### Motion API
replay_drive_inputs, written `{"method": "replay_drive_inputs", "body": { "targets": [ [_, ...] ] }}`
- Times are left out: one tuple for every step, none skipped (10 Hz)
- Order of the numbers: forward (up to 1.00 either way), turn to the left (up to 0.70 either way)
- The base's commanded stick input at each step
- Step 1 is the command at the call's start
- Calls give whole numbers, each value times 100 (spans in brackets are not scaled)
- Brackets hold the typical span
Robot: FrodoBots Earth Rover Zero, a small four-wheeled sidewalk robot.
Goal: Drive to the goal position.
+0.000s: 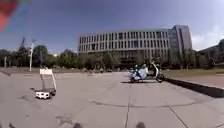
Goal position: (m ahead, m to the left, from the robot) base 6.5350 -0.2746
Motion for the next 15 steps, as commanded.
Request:
{"method": "replay_drive_inputs", "body": {
  "targets": [
    [70, 8],
    [70, 8],
    [70, 8],
    [70, 8],
    [70, 8],
    [70, 8],
    [70, 8],
    [70, 8],
    [70, 8],
    [70, 8],
    [70, -1],
    [70, -6],
    [70, -4],
    [70, -1],
    [70, -6]
  ]
}}
